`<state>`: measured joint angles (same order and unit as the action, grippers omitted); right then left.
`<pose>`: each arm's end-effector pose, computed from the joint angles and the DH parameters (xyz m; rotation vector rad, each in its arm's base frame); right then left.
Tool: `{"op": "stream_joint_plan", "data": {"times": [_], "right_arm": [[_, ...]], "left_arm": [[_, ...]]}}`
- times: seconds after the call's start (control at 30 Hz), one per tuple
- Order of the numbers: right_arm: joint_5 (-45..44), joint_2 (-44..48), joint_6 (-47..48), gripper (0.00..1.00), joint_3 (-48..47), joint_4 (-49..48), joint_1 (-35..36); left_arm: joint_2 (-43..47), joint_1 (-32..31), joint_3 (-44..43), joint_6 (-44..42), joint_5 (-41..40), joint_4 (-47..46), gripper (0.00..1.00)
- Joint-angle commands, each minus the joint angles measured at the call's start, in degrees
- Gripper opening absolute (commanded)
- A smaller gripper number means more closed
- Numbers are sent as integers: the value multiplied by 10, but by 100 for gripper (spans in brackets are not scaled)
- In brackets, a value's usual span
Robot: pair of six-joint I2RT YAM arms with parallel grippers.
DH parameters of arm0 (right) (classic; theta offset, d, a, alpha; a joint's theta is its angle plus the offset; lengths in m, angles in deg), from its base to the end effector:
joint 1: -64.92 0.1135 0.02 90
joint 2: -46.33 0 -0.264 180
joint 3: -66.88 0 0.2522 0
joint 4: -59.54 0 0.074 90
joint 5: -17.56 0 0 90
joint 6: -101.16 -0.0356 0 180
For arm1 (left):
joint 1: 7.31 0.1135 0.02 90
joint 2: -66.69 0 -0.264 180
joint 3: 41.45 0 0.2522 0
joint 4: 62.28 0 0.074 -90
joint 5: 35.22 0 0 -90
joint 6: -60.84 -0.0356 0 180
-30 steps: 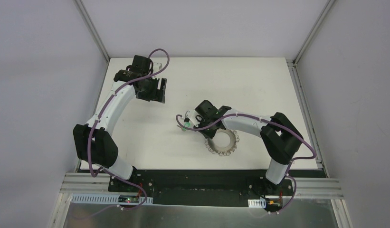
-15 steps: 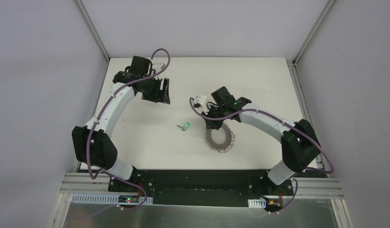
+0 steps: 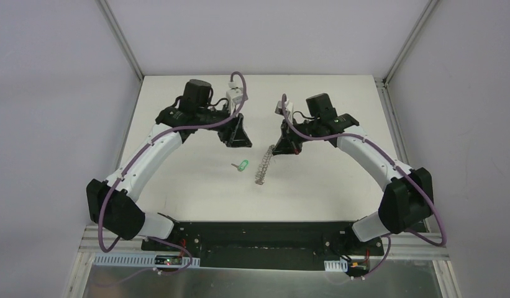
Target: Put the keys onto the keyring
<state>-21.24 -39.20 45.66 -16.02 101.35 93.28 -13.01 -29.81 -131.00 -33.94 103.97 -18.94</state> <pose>0.2685 0.1765 0.2977 -1.4787 1.5965 0.9727 0.2691 -0.1406 0.3627 0.9764 1.8788 -1.1001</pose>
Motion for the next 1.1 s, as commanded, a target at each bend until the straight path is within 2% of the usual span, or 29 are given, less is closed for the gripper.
{"op": "stream_joint_plan", "data": {"times": [0.0, 0.3, 0.7, 0.9, 1.07], "right_arm": [[139, 33, -11, 0, -53, 13, -13], [199, 41, -39, 0, -73, 16, -17], [242, 45, -48, 0, -56, 9, -16], [241, 46, -69, 0, -43, -14, -16], [234, 47, -73, 0, -35, -21, -16]], "left_arm": [[20, -53, 8, -67, 95, -69, 52], [-6, -93, -18, -115, 124, -58, 46], [-17, -121, -22, -152, 125, -50, 44], [-29, -140, -29, -157, 118, -47, 35], [-36, -143, -33, -154, 113, -48, 21]]}}
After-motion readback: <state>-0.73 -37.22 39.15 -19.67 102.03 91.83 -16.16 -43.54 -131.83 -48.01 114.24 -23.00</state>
